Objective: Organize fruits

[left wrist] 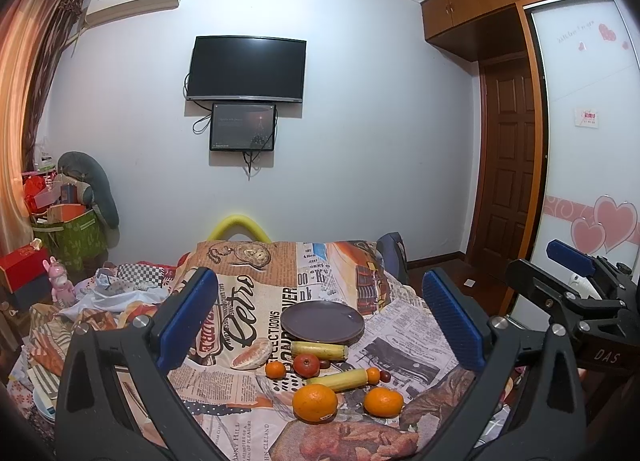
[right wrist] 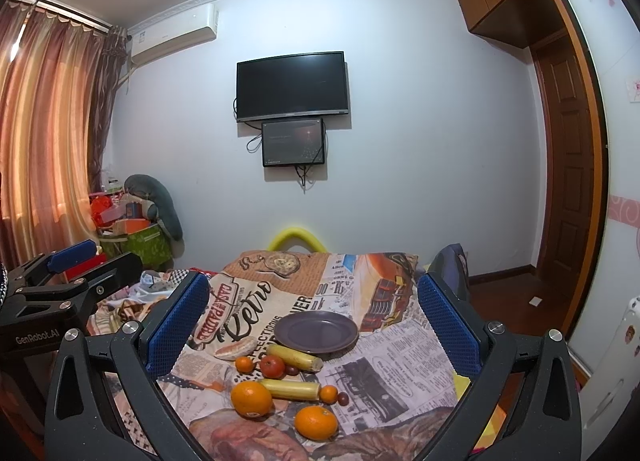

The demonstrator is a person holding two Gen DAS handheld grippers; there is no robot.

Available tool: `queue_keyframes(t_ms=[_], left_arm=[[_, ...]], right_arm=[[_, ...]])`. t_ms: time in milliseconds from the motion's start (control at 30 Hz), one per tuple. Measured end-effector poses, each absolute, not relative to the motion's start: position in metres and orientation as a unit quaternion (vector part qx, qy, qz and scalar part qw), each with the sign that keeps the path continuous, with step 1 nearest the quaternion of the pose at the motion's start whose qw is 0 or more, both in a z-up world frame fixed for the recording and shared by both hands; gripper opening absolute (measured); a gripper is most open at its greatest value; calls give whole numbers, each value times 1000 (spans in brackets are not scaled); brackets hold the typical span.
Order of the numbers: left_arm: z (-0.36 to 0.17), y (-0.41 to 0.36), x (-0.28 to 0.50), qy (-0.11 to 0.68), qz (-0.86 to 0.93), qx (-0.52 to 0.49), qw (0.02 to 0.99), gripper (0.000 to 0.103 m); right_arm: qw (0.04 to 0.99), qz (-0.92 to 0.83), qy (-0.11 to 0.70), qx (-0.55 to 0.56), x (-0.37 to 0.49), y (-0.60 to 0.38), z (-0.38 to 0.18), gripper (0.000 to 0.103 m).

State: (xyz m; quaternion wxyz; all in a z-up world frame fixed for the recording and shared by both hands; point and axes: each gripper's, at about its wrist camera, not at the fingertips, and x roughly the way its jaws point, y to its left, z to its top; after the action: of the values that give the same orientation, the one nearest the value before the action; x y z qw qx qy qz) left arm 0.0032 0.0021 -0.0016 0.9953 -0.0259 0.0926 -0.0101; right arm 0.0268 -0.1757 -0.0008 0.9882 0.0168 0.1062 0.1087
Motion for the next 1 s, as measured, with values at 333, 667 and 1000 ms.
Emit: queue_keyframes(t_ms=[333,667,1000], left_arm=[[-2,2,3,93,-9,-26,995,103],[-8,3,9,100,-10,-26,995,103],[-27,9,33,139,-18,-26,990,103]], right_arm=[[988,107,106,16,27,-176,-1,103],[988,104,110,15,30,-176,-4,103],[980,101,170,5,62,-174,-36,103]])
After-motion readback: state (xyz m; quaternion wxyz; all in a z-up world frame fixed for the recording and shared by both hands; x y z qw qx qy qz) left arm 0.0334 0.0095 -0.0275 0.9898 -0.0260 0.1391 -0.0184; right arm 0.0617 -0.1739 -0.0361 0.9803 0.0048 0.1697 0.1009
